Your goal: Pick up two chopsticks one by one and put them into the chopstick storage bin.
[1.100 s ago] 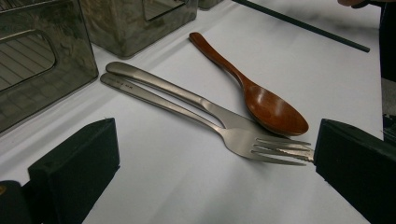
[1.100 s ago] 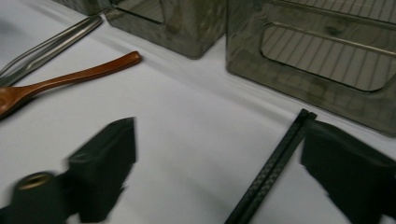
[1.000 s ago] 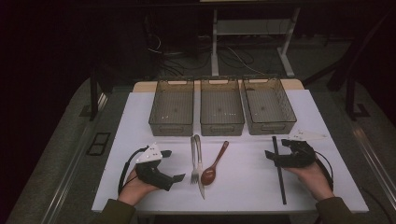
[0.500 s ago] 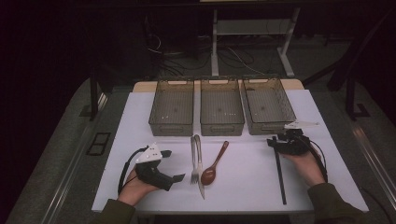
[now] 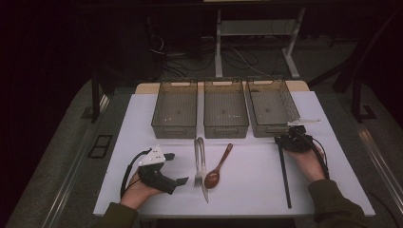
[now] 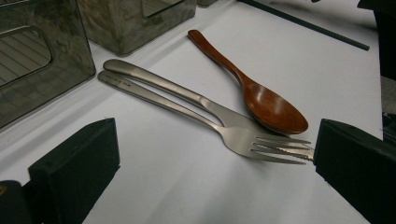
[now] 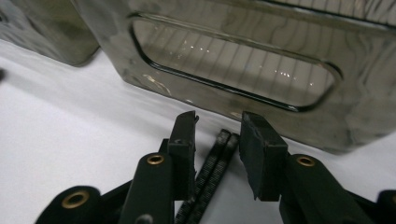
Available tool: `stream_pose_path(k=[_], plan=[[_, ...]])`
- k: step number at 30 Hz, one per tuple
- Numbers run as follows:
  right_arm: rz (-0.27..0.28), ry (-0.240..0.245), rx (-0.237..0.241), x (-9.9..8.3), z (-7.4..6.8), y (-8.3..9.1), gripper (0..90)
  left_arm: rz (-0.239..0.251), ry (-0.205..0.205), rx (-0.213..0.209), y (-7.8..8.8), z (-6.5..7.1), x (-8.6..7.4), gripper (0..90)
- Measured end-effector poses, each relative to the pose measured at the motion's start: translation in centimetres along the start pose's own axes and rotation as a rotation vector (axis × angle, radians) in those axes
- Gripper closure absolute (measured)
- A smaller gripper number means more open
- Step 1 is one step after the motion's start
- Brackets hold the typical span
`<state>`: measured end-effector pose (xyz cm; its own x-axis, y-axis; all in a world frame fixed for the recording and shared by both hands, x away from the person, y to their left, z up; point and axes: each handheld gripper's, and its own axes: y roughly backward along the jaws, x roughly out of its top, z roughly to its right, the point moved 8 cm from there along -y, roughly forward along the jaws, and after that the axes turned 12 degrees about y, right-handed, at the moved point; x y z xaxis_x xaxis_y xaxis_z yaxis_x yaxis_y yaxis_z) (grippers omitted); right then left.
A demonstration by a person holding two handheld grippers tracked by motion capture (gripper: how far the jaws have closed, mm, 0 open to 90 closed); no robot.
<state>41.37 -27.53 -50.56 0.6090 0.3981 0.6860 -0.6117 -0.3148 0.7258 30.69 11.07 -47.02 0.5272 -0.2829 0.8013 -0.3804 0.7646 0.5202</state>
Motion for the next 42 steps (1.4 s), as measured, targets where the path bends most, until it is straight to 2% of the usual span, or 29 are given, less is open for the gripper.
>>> stream_pose_path(k=[4, 13, 21, 32, 42], plan=[[-0.008, -0.018, -0.002, -0.2, 0.3, 0.0, 68.3, -0.001, -0.001, 0.001, 0.0, -0.1, 0.0, 0.0], [-0.017, -0.018, -0.004, -0.2, 0.0, -0.2, 71.5, -0.003, -0.003, 0.001, 0.0, 0.0, 0.0, 0.0], [-0.011, 0.004, 0.005, 0.0, -0.5, -0.3, 72.6, -0.003, 0.000, -0.003, -0.1, 0.1, -0.1, 0.0], [-0.009, 0.054, 0.043, 0.9, -2.4, -1.1, 73.2, -0.006, -0.007, -0.009, -0.1, 0.2, -0.1, 0.0], [-0.003, 0.113, 0.093, 2.1, -5.1, -2.0, 73.7, -0.006, -0.008, -0.012, -0.1, 0.2, -0.1, 0.0]])
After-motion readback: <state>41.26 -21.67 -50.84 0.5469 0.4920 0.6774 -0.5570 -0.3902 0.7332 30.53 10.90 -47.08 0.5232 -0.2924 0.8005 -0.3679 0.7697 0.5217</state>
